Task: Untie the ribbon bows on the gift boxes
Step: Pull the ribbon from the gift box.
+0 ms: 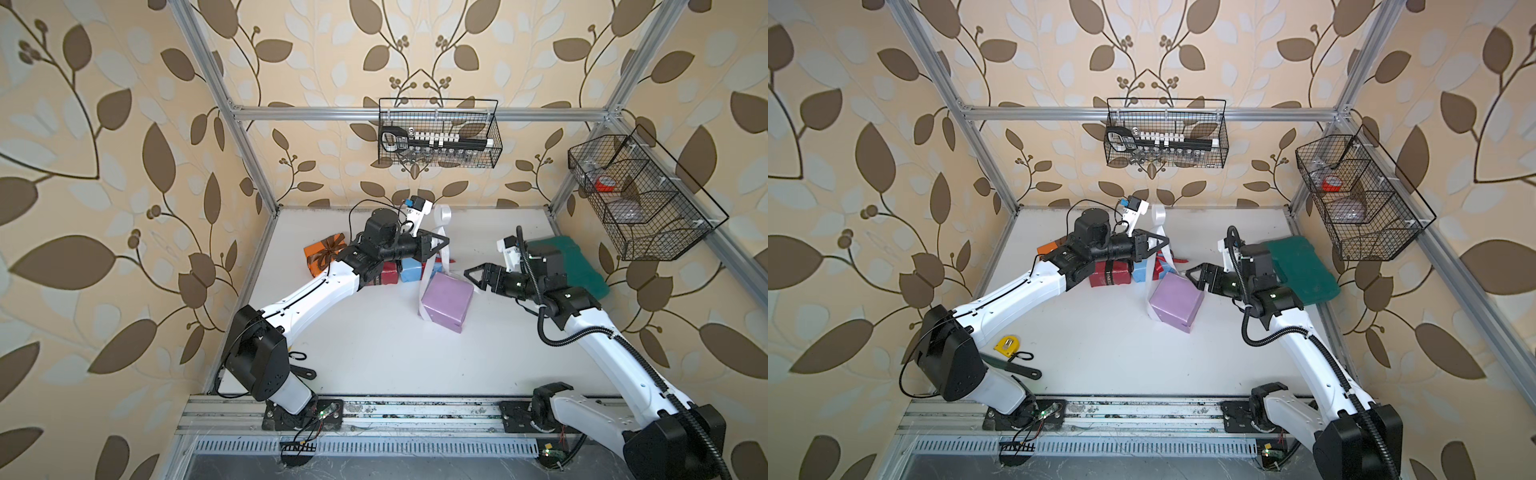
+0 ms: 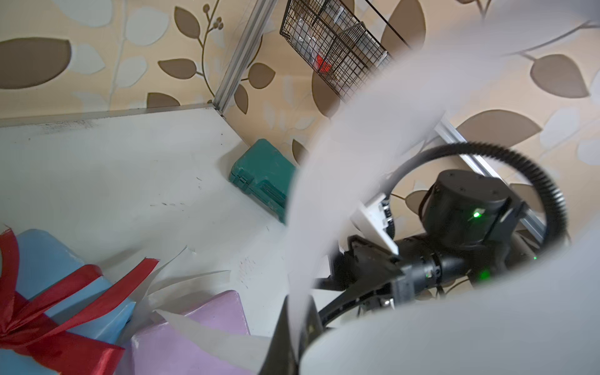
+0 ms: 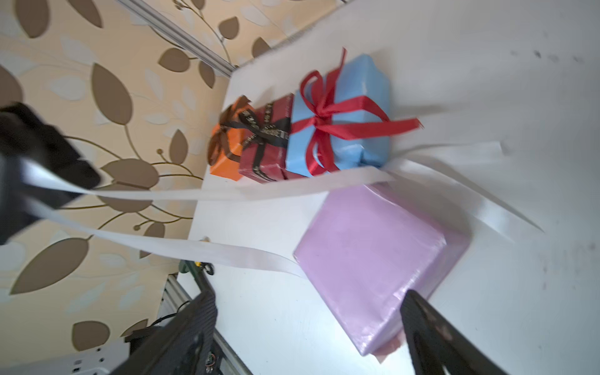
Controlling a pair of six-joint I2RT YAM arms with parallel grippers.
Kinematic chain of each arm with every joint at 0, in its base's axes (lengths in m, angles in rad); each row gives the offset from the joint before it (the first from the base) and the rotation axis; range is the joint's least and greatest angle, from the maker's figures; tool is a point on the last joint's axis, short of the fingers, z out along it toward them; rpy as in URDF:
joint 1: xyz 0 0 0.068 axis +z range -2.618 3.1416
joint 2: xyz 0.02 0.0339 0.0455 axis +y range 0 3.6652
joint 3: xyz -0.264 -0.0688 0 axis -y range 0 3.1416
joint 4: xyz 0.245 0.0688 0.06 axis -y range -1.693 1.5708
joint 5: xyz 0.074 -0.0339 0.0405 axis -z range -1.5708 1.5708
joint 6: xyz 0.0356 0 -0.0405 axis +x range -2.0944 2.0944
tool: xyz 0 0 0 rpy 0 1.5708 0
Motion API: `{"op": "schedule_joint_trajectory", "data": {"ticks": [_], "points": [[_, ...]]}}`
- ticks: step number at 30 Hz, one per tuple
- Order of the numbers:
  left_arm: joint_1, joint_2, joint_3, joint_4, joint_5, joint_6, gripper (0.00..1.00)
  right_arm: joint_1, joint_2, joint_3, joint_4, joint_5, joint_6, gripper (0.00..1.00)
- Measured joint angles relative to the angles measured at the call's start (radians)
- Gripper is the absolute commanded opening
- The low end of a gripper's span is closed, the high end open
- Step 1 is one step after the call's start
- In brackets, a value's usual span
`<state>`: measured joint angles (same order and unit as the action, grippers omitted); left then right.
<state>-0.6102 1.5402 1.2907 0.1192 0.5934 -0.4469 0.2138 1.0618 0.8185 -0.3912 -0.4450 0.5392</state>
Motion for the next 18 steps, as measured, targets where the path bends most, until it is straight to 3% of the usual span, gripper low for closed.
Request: {"op": "schedule_joint_trajectory", "data": {"ticks": [8, 18], "points": [[0.0, -0.003, -0.005, -0.052, -0.011, 0.0, 0.0, 0.053, 0.033, -0.125, 0.037, 0.117, 0.058, 0.86], [0.0, -0.04, -0.052, -0.093, -0.024, -0.01, 0.0, 0.204, 0.171, -0.139, 0.127, 0.221, 0.105, 0.86]]}}
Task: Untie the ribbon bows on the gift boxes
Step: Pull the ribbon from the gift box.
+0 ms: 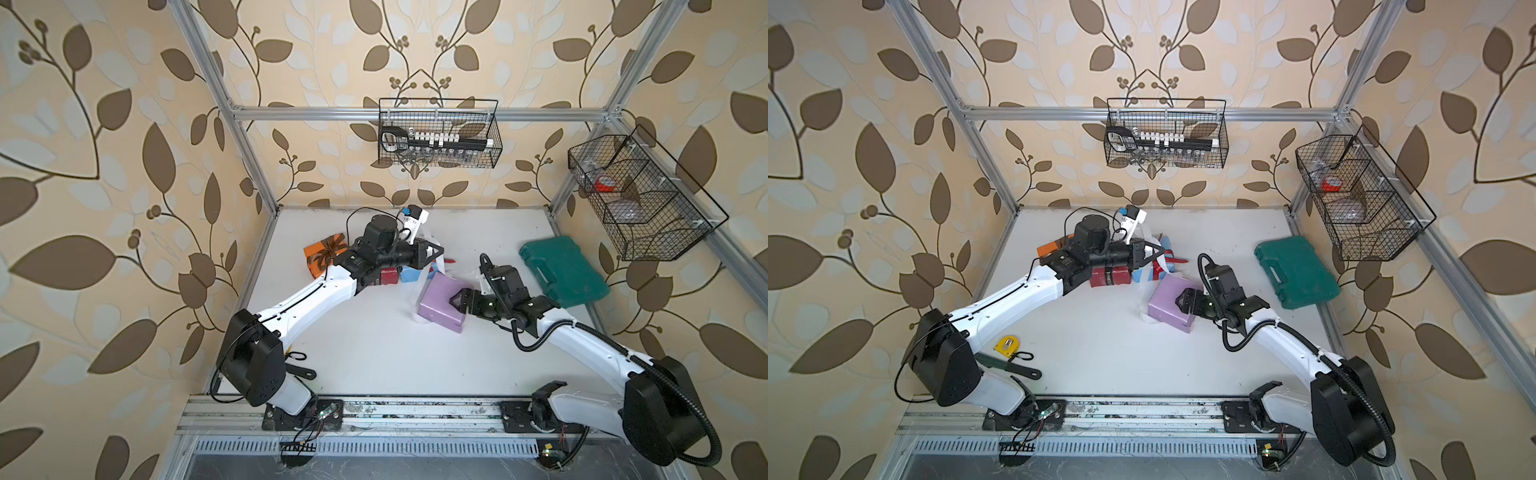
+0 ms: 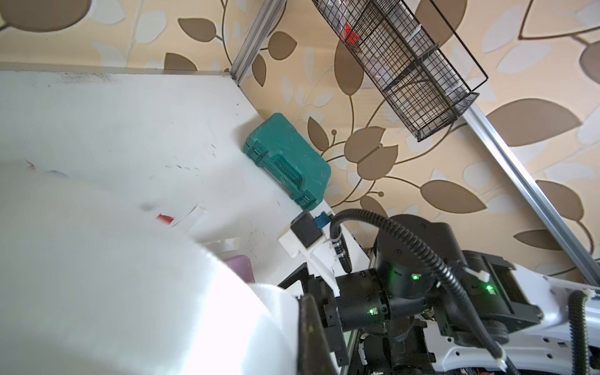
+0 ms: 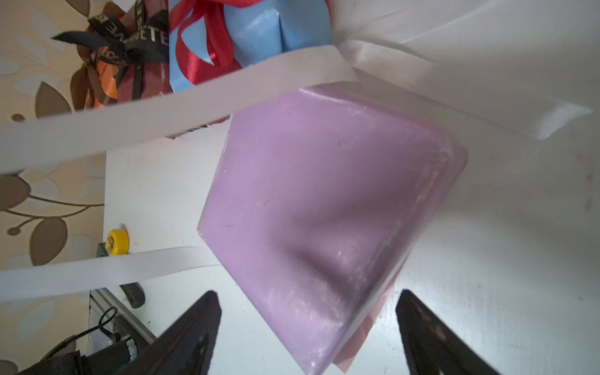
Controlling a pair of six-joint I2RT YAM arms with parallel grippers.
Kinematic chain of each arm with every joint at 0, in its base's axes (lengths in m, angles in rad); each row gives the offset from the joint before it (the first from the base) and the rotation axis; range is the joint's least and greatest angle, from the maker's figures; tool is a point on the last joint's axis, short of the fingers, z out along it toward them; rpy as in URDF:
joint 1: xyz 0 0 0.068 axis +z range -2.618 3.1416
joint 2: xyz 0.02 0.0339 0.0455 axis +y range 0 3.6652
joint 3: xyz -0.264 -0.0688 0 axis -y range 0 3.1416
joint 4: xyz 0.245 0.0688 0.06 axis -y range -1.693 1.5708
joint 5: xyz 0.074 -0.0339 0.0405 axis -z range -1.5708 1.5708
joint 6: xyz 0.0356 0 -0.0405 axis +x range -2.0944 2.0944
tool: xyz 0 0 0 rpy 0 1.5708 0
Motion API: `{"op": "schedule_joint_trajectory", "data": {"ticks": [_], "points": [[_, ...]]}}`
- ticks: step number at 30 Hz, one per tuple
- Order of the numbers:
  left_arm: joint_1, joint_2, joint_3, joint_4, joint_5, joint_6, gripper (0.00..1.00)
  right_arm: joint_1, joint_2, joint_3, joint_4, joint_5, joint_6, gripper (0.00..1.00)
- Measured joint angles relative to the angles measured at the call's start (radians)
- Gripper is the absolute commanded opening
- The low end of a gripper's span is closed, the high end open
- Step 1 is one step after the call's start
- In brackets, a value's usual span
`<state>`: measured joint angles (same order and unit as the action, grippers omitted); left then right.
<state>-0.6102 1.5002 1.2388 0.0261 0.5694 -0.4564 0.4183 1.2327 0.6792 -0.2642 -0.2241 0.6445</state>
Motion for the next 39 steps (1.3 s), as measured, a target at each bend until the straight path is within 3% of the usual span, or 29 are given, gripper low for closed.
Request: {"op": "schedule_joint_trajectory", "data": {"ticks": [12, 18, 39], "points": [[0.0, -0.085, 0.148, -0.101, 0.016, -0.043, 0.0, 0.007, 0.111, 0.0, 0.063, 0.127, 0.06, 0.89], [0.029, -0.143, 0.158, -0.137, 0.015, -0.049, 0.0, 0.007, 0.129, 0.01, 0.086, 0.173, 0.066, 0.89], [0.533, -0.32, -0.018, -0.294, 0.021, -0.071, 0.0, -0.048, 0.164, 0.024, 0.126, 0.191, 0.058, 0.89]]}}
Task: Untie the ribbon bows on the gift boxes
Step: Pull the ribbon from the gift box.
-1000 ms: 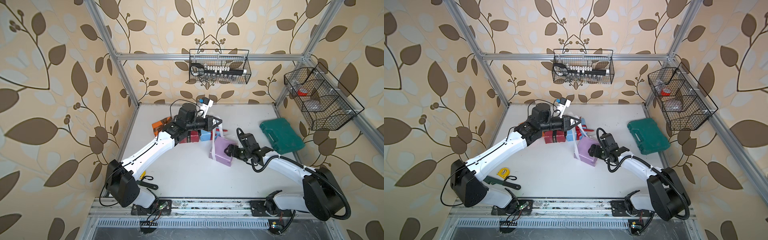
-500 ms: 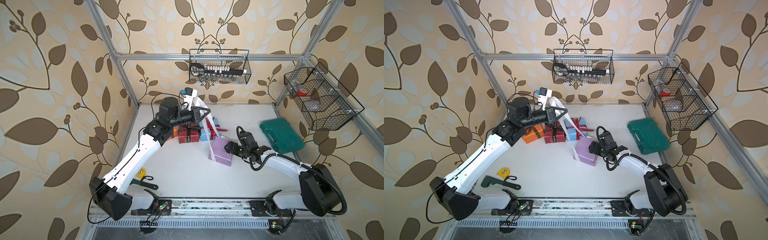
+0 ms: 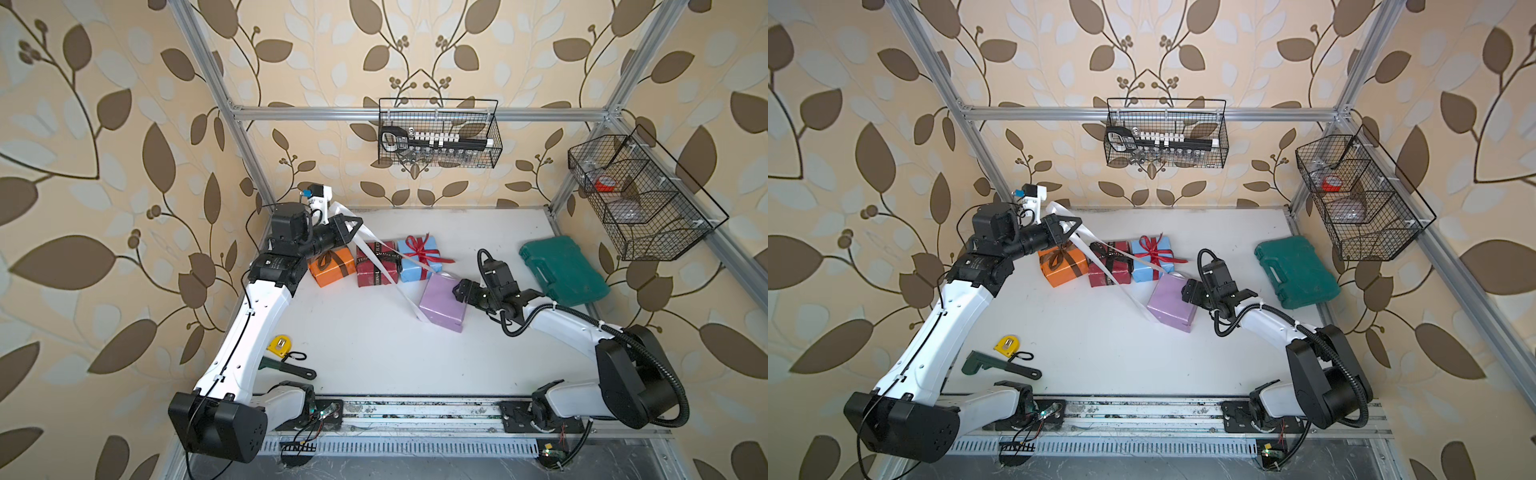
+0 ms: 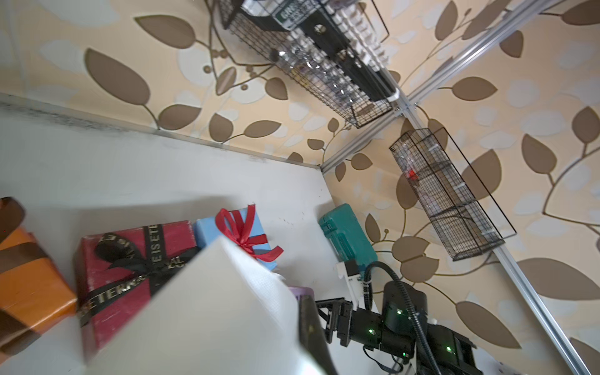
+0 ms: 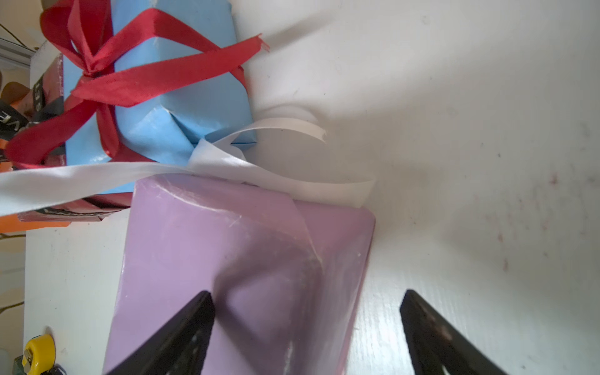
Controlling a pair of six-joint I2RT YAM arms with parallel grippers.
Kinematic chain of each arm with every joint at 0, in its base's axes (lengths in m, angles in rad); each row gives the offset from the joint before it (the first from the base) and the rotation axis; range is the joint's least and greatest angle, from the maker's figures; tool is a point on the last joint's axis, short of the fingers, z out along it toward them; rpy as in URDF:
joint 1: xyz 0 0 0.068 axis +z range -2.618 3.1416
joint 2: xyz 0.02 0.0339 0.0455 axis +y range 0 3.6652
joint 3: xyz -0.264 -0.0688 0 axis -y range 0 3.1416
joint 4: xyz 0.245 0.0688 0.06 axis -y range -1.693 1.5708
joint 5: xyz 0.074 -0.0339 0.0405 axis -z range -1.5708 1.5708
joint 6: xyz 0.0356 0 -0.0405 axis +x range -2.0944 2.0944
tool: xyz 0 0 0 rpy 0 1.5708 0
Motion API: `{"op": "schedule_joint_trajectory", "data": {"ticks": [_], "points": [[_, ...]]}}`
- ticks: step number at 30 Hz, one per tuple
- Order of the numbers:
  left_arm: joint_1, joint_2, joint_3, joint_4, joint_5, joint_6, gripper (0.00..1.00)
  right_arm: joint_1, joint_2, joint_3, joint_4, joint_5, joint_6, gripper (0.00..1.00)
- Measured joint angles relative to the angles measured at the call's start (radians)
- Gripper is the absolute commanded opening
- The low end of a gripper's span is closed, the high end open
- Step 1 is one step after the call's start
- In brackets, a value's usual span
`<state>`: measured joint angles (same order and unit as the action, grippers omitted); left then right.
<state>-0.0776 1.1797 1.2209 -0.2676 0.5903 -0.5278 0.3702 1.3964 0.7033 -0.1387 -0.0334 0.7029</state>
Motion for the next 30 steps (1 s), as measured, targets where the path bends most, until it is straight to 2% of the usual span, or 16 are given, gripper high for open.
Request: {"op": "schedule_joint_trajectory", "data": {"ticks": [7, 21, 30], "points": [[0.126, -0.017, -0.007, -0.084, -0.087, 0.025, 0.0, -0.009, 0.0, 0.0, 0.001, 0.0, -0.012, 0.89], [0.209, -0.034, 0.039, -0.211, -0.294, 0.159, 0.0, -0.024, 0.005, 0.0, 0.012, -0.005, -0.027, 0.89], [0.269, -0.003, 0.049, -0.248, -0.504, 0.241, 0.0, -0.026, 0.005, 0.0, 0.012, -0.008, -0.035, 0.89]]}}
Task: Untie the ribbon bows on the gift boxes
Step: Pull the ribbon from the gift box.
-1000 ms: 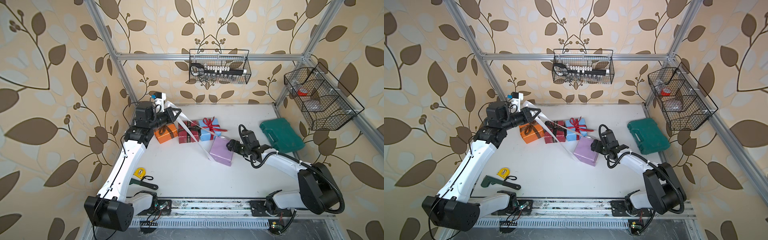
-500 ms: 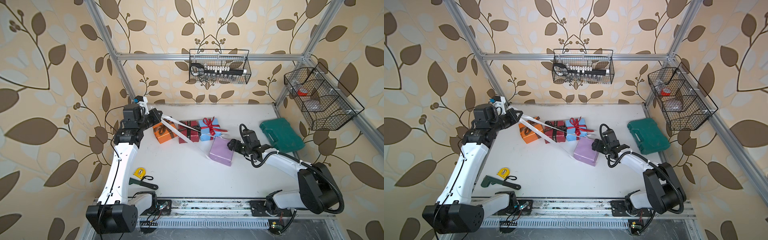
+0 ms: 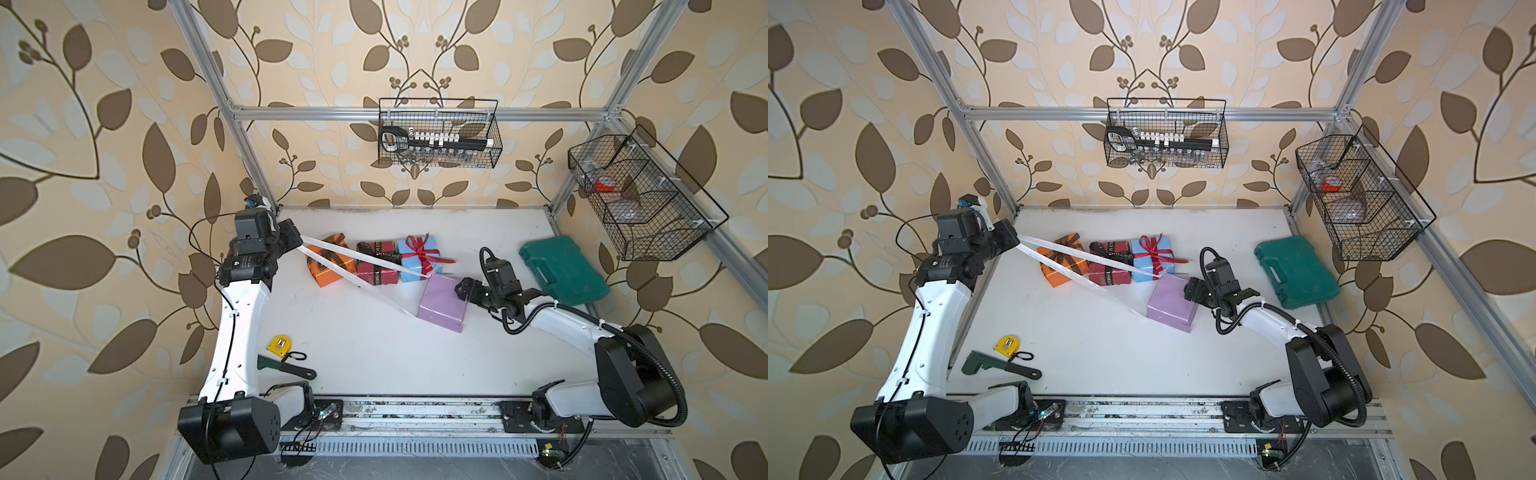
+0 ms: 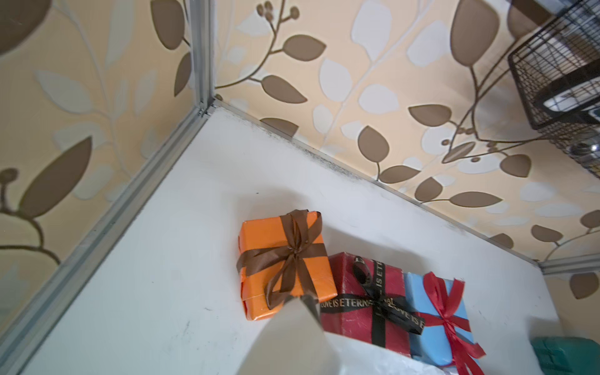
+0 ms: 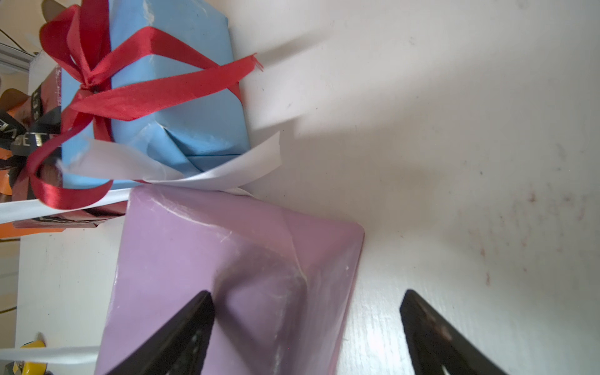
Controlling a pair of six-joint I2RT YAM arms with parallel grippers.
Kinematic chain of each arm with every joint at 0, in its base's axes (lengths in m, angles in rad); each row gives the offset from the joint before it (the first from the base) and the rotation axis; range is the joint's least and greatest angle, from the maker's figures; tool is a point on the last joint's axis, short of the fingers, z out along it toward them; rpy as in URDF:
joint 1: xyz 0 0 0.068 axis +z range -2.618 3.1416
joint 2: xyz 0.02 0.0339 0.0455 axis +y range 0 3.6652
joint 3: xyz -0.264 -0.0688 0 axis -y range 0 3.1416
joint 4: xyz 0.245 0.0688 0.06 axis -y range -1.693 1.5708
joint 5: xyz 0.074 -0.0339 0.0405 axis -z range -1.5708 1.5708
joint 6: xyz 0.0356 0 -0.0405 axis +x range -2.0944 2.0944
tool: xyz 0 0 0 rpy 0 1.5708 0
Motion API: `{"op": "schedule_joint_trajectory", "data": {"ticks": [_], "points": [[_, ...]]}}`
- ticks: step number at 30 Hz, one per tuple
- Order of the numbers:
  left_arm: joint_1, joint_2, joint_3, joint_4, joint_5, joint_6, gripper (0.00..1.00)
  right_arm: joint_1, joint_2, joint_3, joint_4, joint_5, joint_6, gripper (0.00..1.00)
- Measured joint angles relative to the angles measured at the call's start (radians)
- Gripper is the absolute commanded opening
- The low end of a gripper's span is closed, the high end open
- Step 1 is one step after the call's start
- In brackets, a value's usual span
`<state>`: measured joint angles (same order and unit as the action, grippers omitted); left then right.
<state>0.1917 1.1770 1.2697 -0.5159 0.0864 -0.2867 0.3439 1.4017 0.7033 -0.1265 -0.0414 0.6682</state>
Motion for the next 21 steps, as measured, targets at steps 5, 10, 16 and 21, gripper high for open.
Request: {"op": "schedule_joint_trajectory", "data": {"ticks": [5, 10, 16, 21], "points": [[0.0, 0.019, 0.033, 0.0, -0.103, 0.055, 0.0, 0.0, 0.002, 0.003, -0.002, -0.003, -0.004, 0.89], [0.0, 0.059, 0.071, -0.007, -0.197, 0.124, 0.0, -0.002, 0.002, 0.01, -0.012, -0.003, -0.015, 0.89], [0.0, 0.067, 0.078, -0.014, -0.219, 0.148, 0.0, -0.004, 0.002, 0.028, -0.048, 0.001, -0.034, 0.89], [0.001, 0.064, 0.074, -0.019, -0.073, 0.117, 0.0, 0.019, -0.009, 0.076, -0.143, 0.026, -0.074, 0.89]]}}
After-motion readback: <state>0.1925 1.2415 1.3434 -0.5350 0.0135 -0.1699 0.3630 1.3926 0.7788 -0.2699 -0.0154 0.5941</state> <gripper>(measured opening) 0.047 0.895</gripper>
